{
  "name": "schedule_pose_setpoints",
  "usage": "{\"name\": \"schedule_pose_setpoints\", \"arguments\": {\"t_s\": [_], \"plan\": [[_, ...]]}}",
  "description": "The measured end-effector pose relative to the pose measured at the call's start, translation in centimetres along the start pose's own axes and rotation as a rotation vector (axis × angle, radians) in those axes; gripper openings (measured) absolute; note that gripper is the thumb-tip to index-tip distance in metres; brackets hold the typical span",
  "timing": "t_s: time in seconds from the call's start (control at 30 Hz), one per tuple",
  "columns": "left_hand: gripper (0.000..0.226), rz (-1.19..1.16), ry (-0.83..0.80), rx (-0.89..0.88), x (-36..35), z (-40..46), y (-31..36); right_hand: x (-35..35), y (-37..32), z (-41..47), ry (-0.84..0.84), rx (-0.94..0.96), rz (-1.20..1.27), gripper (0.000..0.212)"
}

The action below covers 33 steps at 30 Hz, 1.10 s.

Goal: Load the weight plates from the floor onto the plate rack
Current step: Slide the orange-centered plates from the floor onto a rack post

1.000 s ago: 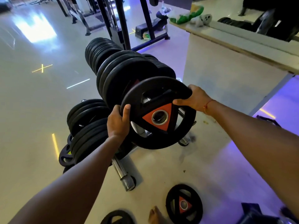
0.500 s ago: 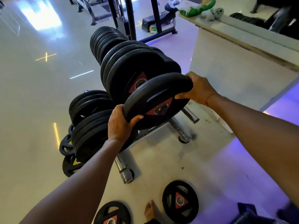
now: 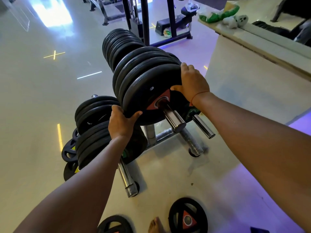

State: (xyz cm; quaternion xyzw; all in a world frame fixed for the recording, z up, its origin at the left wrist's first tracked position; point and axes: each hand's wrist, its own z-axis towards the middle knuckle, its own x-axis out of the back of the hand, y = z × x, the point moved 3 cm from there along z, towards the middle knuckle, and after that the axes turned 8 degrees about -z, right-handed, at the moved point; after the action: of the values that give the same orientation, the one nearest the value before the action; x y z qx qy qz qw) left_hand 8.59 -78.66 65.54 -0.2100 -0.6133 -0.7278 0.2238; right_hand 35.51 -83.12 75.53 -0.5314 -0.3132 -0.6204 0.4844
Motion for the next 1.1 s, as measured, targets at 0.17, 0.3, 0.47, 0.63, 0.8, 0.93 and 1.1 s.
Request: {"name": "schedule_pose_setpoints", "arguments": {"t_s": [0.17,0.3,0.47,0.63,0.8,0.93,1.1], "plan": [[0.065,0.043,-0.048,-0.028,0.3,1.3,0.1,0.0,0.0,0.8,-0.012,-0.007,-0.019,0.081],[0.063,0.022,-0.057,0.011,0.2,0.6,0.5,-0.2,0.4,0.4,-0.035,-0.035,0.092,0.081],[0.057,-0.009,-0.078,0.138,-1.2,-2.4,-1.5,-0.9,3.2,-2.8,-0.032,-0.117,0.314,0.07],[0.04,0.075,-0.19,0.194,-5.7,-8.9,-4.5,-6.8,10.7,-12.8,-0.086,-0.37,0.366,0.057],[0.032,0.177,-0.372,0.165,-12.8,-17.6,-6.6,-15.4,16.4,-25.0,-0.231,-0.593,0.439,0.054],[0.03,0.202,-0.574,0.16,-21.0,-24.7,-10.3,-23.2,19.2,-34.8,-0.377,-0.742,0.469,0.054],[0.041,0.329,-0.785,0.085,-30.1,-31.9,-17.4,-33.9,20.4,-45.8,-0.59,-0.876,0.49,0.059]]}}
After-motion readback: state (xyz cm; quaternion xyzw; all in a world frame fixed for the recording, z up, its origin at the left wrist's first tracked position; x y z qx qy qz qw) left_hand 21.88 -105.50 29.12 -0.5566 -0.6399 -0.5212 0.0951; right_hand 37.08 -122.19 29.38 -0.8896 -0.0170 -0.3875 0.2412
